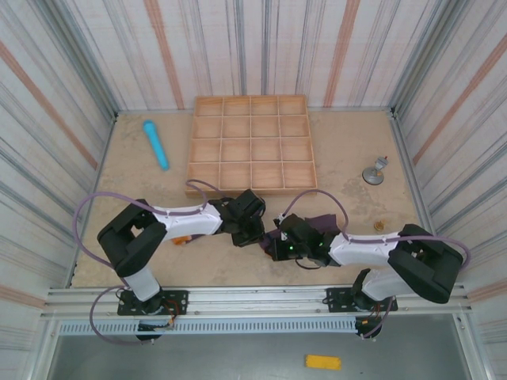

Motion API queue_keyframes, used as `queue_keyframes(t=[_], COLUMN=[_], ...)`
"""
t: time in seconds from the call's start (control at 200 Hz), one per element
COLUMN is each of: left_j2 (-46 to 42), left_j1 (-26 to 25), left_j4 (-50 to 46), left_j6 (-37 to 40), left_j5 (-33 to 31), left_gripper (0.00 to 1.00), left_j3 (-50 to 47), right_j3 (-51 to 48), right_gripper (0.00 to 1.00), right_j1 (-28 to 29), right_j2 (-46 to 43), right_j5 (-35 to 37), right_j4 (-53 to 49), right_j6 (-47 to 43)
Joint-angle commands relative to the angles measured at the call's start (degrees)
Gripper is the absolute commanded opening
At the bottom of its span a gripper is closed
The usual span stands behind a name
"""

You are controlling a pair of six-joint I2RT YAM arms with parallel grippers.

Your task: Roll the socks

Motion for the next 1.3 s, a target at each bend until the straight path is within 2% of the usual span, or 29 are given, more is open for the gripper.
queue_keyframes(t=[0.0, 0.13, 0.225, 0.336, 0.411, 0.481, 0.651, 0.766, 0.962, 1.292], left_j2=[1.1, -1.0, -4.9, -9.5, -12.1, -14.2, -18.0, -19.7, -19.9, -18.4], left_j1=[1.3, 1.5, 1.5, 1.3, 1.3, 1.1, -1.5, -6.0, -12.8, -17.9], left_j4=[-3.3, -3.3, -0.9, -1.0, -0.7, -1.1, -1.8, 0.8, 1.7, -0.3], left_j6=[-0.9, -2.1, -7.3, -12.7, -14.6, -14.9, -18.1, -21.7, -25.8, -27.0], left_j5=[-2.7, -5.3, -8.6, -13.8, -15.4, -16.3, -19.3, -22.2, -27.3, -31.7], left_gripper=[0.00, 0.00, 0.00, 0.00, 0.00, 0.00, 0.00, 0.00, 0.00, 0.00], left_j3=[0.1, -1.2, -5.6, -9.3, -11.3, -12.2, -14.4, -17.1, -18.5, -15.7], right_j3=[-1.0, -0.3, 0.0, -0.2, -0.2, -1.3, -2.8, -1.9, 2.1, 9.2], right_gripper=[0.37, 0.64, 0.77, 0.85, 0.85, 0.83, 0.72, 0.69, 0.66, 0.63], right_j1=[0.7, -0.5, -2.2, -5.6, -8.7, -12.3, -16.2, -18.7, -19.8, -20.1], right_j2=[-2.7, -11.0, -18.5, -24.5, -26.1, -26.5, -24.7, -19.7, -5.4, 8.0], right_j5=[2.8, 4.7, 5.5, 5.2, 6.4, 4.2, 2.8, -0.9, -5.7, -7.1], right_j4=[-13.4, -20.8, -25.0, -27.6, -30.9, -31.1, -23.7, -16.5, -7.7, -1.7], right_j6=[-0.4, 1.9, 2.4, 1.5, 4.1, 7.0, 8.7, 7.8, 4.1, 1.5])
